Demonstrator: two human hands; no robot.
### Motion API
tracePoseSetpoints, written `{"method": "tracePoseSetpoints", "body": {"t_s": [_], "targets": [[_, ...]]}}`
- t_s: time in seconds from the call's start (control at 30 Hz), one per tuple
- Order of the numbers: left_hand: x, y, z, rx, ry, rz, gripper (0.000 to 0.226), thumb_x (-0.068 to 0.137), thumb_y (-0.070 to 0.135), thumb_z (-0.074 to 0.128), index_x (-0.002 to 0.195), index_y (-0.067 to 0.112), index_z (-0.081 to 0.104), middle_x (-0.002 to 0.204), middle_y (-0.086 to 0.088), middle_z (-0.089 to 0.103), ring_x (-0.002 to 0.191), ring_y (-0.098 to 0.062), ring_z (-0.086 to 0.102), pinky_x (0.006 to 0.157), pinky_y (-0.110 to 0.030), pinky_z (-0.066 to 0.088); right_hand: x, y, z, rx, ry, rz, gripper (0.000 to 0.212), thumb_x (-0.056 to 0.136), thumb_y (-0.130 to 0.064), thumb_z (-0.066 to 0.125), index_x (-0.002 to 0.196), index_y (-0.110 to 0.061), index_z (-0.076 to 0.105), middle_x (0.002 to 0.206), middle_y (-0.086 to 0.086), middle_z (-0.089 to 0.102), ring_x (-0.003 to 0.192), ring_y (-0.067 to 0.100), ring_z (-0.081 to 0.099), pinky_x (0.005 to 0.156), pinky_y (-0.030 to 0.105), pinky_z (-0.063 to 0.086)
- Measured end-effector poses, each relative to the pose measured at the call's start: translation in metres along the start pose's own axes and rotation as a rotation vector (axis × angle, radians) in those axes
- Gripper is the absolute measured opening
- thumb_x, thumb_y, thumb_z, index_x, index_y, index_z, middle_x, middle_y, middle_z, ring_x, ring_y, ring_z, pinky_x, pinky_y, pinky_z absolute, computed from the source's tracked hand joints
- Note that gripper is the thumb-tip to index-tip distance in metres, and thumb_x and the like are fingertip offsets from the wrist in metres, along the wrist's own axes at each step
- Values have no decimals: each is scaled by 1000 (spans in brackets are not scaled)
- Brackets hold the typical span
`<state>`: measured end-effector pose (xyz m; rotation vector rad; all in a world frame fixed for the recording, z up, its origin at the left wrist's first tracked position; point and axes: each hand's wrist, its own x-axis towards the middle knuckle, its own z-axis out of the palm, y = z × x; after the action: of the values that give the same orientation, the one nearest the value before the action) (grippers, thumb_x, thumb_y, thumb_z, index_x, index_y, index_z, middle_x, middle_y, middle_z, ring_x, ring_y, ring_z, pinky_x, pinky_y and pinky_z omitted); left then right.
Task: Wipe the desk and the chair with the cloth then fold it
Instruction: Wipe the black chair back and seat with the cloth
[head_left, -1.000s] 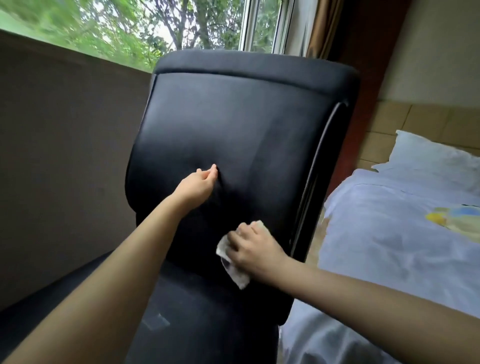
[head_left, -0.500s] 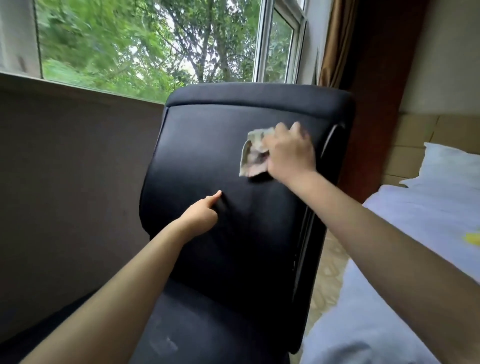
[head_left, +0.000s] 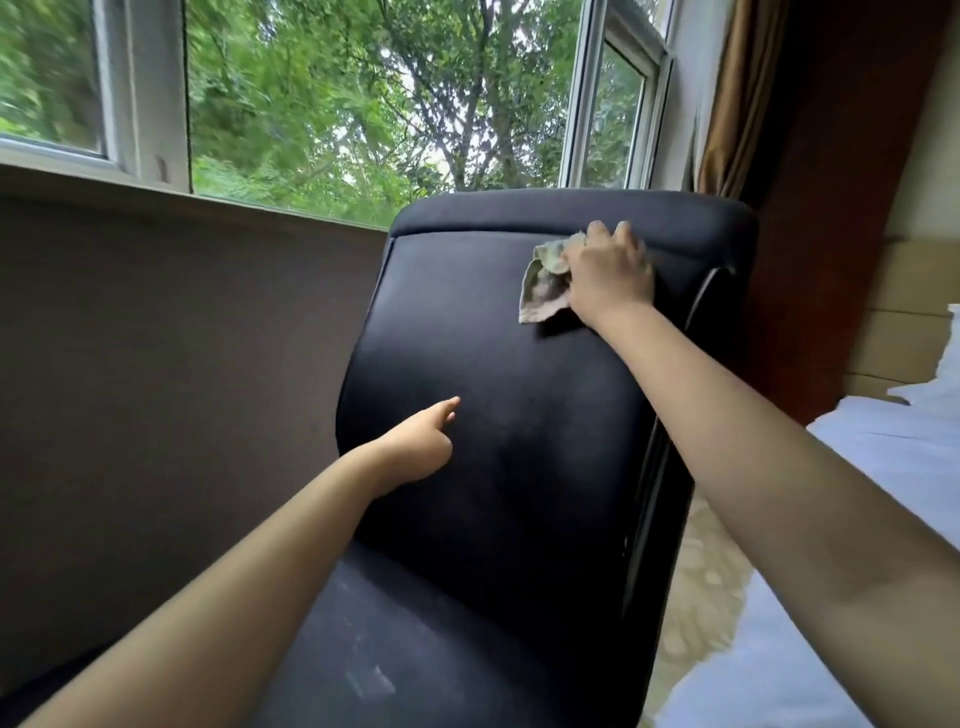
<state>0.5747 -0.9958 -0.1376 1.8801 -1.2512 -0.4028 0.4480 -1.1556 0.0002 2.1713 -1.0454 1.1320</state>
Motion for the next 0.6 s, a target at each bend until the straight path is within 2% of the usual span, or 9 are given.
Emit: {"method": "tracePoseSetpoints", "body": {"t_s": [0.03, 0.1, 0.17, 0.23, 0.3, 0.37, 0.43, 0.5, 0.6], "targets": [[-1, -2, 0, 0, 4, -9, 71, 86, -11, 30, 150, 17, 20, 153, -3, 29, 132, -25, 42, 77, -23, 49, -12, -10, 6, 20, 7, -31, 29, 82, -6, 52, 110, -3, 56, 115, 18, 51, 105, 39, 47, 87, 43, 42], [-5, -6, 1, -16, 4, -35, 71, 86, -11, 30, 150, 16, 20, 153, -5, 28, 136, -25, 36, 99, -31, 39, -59, -32, 30, -64, 78, -284, 17, 72, -10, 53, 82, -8, 67, 83, 12, 59, 77, 33, 55, 61, 35, 45], [-6, -8, 0, -21, 14, -56, 69, 86, -12, 29, 150, 14, 20, 153, -9, 28, 137, -24, 34, 106, -32, 33, -131, -46, 51, -129, -144, -605, 23, 67, -18, 43, 58, -15, 64, 61, 1, 53, 56, 23, 52, 49, 25, 35], [-7, -5, -1, -6, 33, -70, 68, 86, -11, 29, 150, 12, 21, 152, -10, 30, 136, -24, 36, 106, -32, 33, -189, -44, 72, -125, -345, -886, 22, 71, -24, 49, 54, -20, 62, 59, -6, 51, 56, 19, 51, 48, 24, 32], [-8, -4, 0, 6, 37, -72, 67, 87, -9, 29, 150, 12, 20, 152, -8, 30, 136, -23, 36, 106, -30, 33, -187, -37, 77, -140, -285, -1018, 12, 70, -25, 61, 59, -22, 64, 61, -8, 53, 57, 17, 53, 47, 25, 35], [-5, -5, -1, -5, 31, -67, 69, 86, -9, 29, 150, 13, 19, 152, -7, 30, 138, -20, 32, 106, -26, 32, -127, -32, 64, -159, -94, -875, 19, 72, -16, 50, 61, -19, 66, 61, -2, 56, 55, 21, 55, 44, 23, 38], [-3, -6, -3, -27, 31, -72, 70, 86, -9, 29, 151, 14, 17, 153, -5, 28, 139, -19, 30, 103, -26, 35, -57, -26, 30, -157, 138, -516, 30, 80, -8, 39, 81, -11, 68, 79, 9, 60, 72, 31, 58, 56, 32, 49], [-2, -11, -3, -35, 44, -82, 70, 85, -10, 29, 150, 15, 19, 153, -4, 29, 137, -19, 33, 99, -28, 39, -2, -14, -1, -97, 101, -241, 28, 90, -3, 41, 114, -3, 56, 115, 18, 52, 106, 40, 48, 87, 43, 44], [-3, -24, -5, -34, 61, -114, 70, 86, -8, 29, 150, 17, 21, 151, -3, 32, 135, -19, 37, 91, -27, 41, 21, -16, -4, 111, -2, 94, 34, 91, -6, 47, 124, 0, 45, 131, 22, 40, 119, 41, 41, 102, 43, 33]]}}
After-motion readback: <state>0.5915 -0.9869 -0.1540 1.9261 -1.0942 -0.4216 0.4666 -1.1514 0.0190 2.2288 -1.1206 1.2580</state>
